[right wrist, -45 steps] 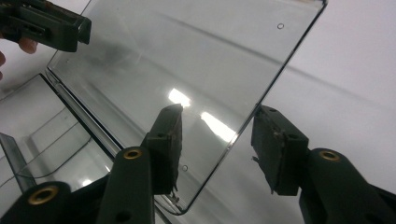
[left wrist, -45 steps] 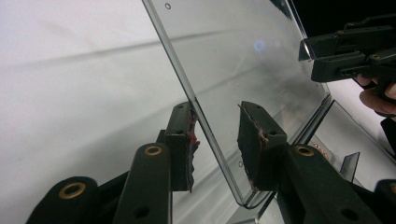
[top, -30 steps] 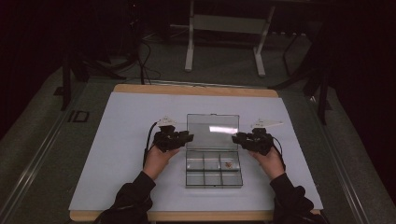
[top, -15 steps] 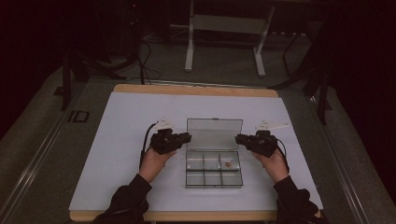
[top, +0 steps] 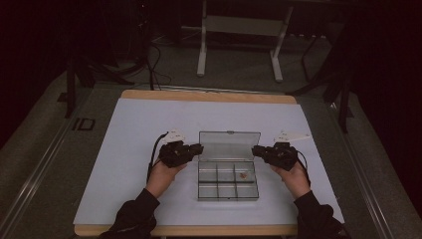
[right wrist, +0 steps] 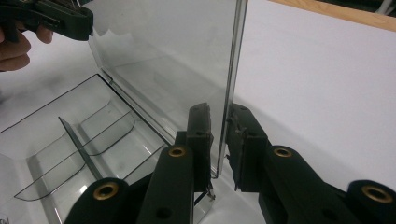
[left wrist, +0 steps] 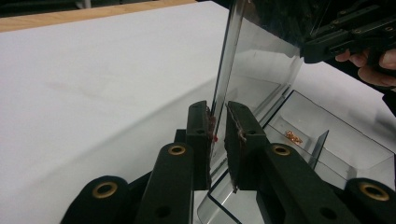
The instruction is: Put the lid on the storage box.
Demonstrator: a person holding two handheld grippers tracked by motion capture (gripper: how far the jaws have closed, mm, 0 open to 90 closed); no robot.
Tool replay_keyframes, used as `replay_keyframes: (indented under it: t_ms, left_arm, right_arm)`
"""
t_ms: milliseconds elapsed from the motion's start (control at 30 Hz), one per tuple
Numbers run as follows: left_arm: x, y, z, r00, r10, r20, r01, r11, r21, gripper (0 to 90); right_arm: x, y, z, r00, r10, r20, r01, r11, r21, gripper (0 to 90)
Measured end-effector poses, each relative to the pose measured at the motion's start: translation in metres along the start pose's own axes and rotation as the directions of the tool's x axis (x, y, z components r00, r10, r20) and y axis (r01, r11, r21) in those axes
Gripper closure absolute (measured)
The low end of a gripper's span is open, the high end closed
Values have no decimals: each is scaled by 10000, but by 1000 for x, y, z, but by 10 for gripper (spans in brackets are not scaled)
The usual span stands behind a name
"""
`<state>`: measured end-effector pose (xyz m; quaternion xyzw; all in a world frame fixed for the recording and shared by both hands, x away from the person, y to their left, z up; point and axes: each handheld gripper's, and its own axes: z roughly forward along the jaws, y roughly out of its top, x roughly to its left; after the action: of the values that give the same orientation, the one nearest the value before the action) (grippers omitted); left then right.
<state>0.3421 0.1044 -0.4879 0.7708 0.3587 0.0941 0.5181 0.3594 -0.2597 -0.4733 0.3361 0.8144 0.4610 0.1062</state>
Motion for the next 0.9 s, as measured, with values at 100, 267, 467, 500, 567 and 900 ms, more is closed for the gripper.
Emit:
replay_keyframes:
  t_ms: [100,267,467,500,567,900]
  left_arm:
    - [-1,-2,-2,10000,4,33,-4,10000,-41,802]
    - [-3,-5,-5,9999,107,12,-107,9999,-61,803]
    - [-9,-10,-10,9999,105,-2,-105,9998,-144,803]
    - [-10,-11,-11,9999,135,-8,-135,9998,-133,803]
    - [-12,-13,-12,9998,219,-36,-220,9998,-32,803]
    - [-19,-18,-16,9987,512,-19,-512,9986,89,802]
  right_arm:
    - [1,-1,-1,10000,-44,12,44,10000,-12,792]
    - [3,-5,-2,9999,-104,-5,104,9999,45,786]
    - [6,-8,-6,9998,-172,-55,172,9998,27,779]
    - [6,-9,-7,9997,-218,-67,219,9998,39,779]
    - [7,-11,-8,9997,-212,-92,213,9998,55,783]
    - [11,-21,-11,9996,-170,-239,172,9998,105,786]
